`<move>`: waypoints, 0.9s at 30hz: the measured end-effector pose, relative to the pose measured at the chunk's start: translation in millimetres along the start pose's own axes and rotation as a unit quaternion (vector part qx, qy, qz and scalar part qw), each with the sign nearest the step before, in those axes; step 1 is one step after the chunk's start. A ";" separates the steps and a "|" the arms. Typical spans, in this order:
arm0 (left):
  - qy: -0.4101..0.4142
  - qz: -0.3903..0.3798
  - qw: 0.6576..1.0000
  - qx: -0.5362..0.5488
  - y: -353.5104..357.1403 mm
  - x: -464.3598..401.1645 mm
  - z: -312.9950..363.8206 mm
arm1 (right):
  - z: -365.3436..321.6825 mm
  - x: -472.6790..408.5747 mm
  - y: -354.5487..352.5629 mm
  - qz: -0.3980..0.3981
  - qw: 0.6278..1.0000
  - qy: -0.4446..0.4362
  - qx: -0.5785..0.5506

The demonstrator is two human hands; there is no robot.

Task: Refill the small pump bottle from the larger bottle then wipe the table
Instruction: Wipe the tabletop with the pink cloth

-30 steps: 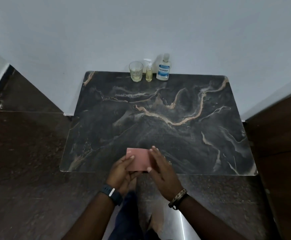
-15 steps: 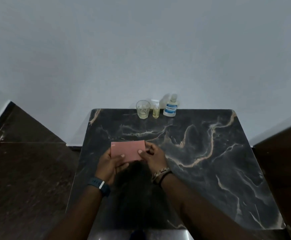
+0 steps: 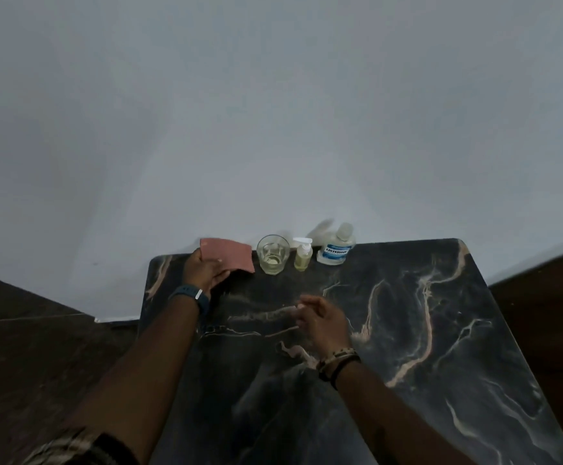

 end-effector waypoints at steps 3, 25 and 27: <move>-0.035 0.037 0.997 -0.054 5.0 -17.7 -3.8 | 0.5 -5.4 -22.5 0.013 0.999 0.020 -0.021; 0.071 0.119 0.863 -0.485 4.6 -3.7 -5.6 | 8.8 -4.5 -25.8 -0.002 0.999 0.024 -0.030; 0.069 0.132 0.860 -0.488 3.7 1.0 -3.4 | 8.2 -2.0 -27.5 -0.003 0.999 0.018 -0.027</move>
Point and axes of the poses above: each hand's wrist, its own x-axis away from the middle knuckle, its own y-axis out of the palm, z = x × y, the point moved 2 cm from there along -x, towards the middle knuckle, and after that the axes turned 15 degrees about -x, right-handed, at the moved point
